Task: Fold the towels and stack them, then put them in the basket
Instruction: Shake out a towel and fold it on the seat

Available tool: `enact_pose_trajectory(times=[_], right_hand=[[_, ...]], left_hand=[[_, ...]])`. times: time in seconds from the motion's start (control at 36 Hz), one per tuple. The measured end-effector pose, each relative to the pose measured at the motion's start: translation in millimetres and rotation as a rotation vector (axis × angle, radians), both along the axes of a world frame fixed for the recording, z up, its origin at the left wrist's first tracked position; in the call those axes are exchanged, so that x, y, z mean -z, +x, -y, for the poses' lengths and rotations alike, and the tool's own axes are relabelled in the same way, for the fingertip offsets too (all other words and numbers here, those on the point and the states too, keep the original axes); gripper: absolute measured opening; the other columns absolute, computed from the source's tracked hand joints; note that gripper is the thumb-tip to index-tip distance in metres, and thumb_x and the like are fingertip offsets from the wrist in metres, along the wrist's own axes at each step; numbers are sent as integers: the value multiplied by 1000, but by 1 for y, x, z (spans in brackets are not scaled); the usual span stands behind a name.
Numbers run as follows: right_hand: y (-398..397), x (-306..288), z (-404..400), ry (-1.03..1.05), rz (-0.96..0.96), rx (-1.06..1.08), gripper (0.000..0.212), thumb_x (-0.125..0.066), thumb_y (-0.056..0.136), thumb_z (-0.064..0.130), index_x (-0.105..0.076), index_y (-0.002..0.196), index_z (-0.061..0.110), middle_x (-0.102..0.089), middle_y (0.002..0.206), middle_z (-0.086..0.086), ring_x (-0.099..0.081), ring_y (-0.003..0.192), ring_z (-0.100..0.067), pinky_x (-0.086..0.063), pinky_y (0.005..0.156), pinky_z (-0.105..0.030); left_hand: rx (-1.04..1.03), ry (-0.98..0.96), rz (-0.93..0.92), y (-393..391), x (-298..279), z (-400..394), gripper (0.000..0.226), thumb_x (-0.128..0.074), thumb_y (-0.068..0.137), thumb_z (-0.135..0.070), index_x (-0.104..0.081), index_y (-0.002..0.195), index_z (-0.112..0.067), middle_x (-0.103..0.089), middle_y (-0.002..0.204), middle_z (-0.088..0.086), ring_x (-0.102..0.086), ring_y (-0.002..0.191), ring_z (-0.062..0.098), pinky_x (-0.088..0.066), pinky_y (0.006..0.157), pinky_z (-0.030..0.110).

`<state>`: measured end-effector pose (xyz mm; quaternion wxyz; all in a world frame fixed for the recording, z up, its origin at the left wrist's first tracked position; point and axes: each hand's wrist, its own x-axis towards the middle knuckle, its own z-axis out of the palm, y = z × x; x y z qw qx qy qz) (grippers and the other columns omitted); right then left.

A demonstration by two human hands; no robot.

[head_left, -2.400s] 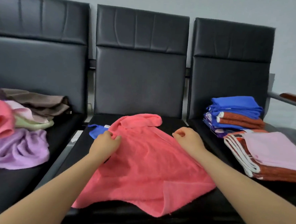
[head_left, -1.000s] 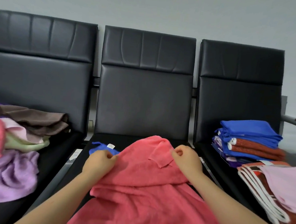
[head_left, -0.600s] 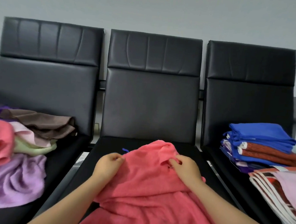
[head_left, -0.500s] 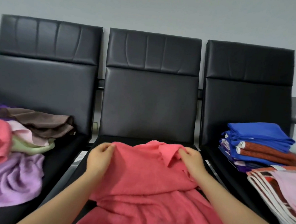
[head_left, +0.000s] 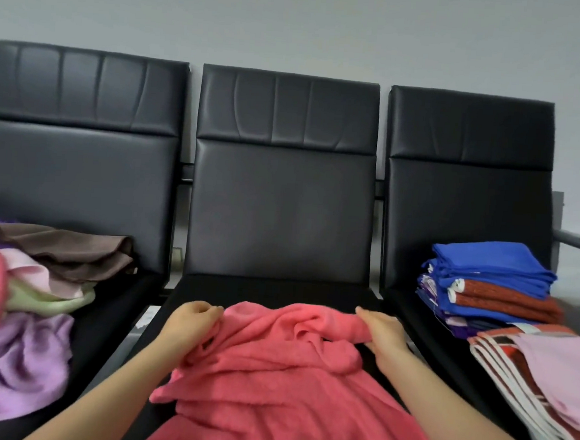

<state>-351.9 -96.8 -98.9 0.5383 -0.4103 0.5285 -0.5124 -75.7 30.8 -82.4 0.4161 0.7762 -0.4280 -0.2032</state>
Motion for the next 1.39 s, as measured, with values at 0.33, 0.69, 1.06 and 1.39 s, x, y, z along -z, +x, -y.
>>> enact_pose_trajectory(times=[0.33, 0.69, 1.06, 1.39], right_hand=[[4, 14, 28, -3, 165, 18, 30, -54, 83, -18, -62, 102, 4, -60, 87, -15, -58, 83, -24, -47, 70, -28], [23, -14, 77, -264, -241, -16, 21, -59, 84, -4, -70, 90, 13, -65, 83, 2, -58, 84, -14, -41, 63, -15], [22, 2, 133, -115, -909, -66, 49, -59, 87, 10, -53, 135, 14, -49, 140, -14, -50, 127, -30, -40, 102, -30], [11, -16, 43, -151, -805, -98, 27, -48, 82, 4, -45, 59, 17, -47, 64, -6, -49, 71, -25, -37, 55, -30]], left_hand=[[-5, 382, 374, -16, -4, 98, 63, -51, 86, -63, -63, 119, -11, -62, 124, 8, -58, 115, 26, -45, 88, 31], [14, -338, -570, 24, -27, 120, 5, -67, 86, -19, -65, 84, -15, -63, 89, 10, -56, 79, 22, -45, 71, 31], [-134, 78, 433, 56, 28, 140, 42, -55, 89, -26, -50, 129, -14, -57, 123, 18, -53, 116, 37, -44, 92, 39], [-115, 50, 345, 11, -14, 84, 30, -46, 86, -22, -62, 109, -10, -56, 116, 26, -52, 107, 44, -44, 91, 42]])
